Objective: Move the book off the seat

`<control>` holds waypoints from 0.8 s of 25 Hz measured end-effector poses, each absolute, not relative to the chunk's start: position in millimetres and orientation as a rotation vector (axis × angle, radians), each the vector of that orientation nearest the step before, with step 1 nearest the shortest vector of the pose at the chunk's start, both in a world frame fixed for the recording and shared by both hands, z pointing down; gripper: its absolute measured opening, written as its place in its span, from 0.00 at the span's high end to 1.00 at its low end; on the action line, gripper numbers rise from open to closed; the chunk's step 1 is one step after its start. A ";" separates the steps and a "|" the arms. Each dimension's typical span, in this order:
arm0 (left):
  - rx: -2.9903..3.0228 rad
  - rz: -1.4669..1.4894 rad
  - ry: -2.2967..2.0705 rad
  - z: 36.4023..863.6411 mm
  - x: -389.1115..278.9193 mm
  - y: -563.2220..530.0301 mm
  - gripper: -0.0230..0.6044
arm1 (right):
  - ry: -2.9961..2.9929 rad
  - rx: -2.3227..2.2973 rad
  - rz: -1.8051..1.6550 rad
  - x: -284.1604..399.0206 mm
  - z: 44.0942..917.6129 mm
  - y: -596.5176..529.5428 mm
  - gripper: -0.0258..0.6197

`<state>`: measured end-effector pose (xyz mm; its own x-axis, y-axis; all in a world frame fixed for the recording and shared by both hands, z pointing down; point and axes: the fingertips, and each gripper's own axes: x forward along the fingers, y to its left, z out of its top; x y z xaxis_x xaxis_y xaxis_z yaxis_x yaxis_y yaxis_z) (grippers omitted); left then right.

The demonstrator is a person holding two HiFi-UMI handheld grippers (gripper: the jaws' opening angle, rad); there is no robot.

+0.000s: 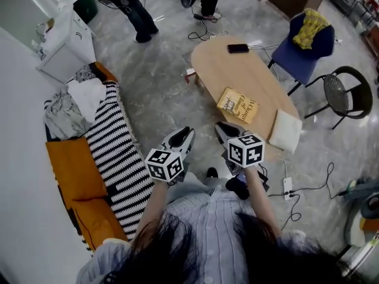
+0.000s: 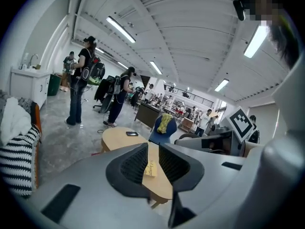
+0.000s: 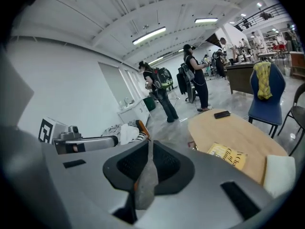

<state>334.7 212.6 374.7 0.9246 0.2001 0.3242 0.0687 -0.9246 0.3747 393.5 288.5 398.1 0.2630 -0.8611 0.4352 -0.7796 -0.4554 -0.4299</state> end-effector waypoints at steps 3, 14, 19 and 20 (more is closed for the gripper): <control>2.715 0.498 0.137 372.5 316.7 190.3 0.83 | 1.627 -2.363 -0.956 381.9 394.3 260.8 0.89; 2.704 0.460 0.041 362.9 229.5 118.4 0.83 | 1.775 -2.274 -0.983 290.7 388.0 174.0 0.89; 2.693 0.460 0.044 365.4 189.5 101.8 0.83 | 1.785 -2.280 -0.993 250.5 388.6 154.5 0.90; 2.693 0.461 0.046 366.3 181.4 99.0 0.83 | 1.786 -2.279 -0.995 242.5 389.1 150.8 0.90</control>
